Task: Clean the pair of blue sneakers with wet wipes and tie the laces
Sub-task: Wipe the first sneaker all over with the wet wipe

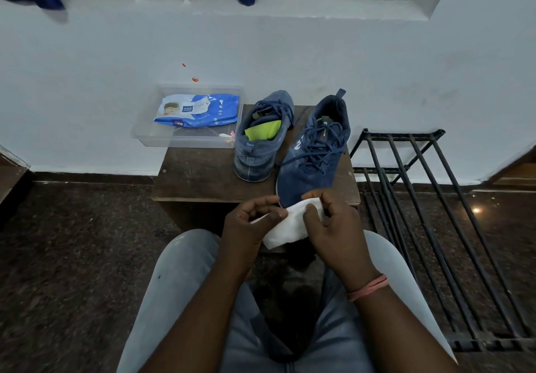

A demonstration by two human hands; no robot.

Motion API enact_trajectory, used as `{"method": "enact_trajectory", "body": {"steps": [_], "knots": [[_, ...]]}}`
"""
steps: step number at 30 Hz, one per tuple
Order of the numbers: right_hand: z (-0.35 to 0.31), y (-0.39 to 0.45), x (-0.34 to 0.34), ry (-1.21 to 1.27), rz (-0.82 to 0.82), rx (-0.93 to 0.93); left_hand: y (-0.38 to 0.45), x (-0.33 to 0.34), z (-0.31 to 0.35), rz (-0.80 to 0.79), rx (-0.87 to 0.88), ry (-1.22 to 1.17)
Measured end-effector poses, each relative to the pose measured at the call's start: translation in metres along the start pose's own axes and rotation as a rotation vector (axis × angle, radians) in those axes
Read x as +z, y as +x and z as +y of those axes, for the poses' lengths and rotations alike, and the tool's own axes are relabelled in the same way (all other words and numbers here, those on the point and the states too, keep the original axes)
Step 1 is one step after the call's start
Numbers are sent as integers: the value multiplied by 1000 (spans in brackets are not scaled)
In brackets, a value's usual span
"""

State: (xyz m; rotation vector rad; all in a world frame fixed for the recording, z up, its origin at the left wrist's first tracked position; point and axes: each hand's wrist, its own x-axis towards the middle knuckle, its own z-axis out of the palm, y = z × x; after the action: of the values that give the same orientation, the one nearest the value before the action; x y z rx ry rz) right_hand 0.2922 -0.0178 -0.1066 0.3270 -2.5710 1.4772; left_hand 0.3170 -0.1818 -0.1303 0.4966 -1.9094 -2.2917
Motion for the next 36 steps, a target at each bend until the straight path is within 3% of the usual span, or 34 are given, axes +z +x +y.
{"method": "enact_trajectory", "body": {"steps": [4, 8, 13, 17, 20, 24, 30, 36], "knots": [[-8, -2, 9, -98, 74, -101, 1, 0, -4, 62, 69, 168], [-15, -5, 19, -181, 49, -289, 4, -3, -8, 114, 8, 136], [-18, -11, 33, -328, -87, -389, 5, -2, -10, 72, -282, -373], [-16, -16, 41, -403, -144, -380, 10, -12, -8, 1, -314, -529], [-17, -14, 37, -199, -143, -343, 10, -11, -5, -93, -273, -557], [-18, -12, 33, -25, -1, -272, 6, 1, -2, -14, -288, -624], [-18, -15, 38, 79, -48, 48, 3, 4, -2, 41, -240, -493], [-14, -5, 25, -38, 134, -84, 3, 4, -12, 64, -72, -141]]}}
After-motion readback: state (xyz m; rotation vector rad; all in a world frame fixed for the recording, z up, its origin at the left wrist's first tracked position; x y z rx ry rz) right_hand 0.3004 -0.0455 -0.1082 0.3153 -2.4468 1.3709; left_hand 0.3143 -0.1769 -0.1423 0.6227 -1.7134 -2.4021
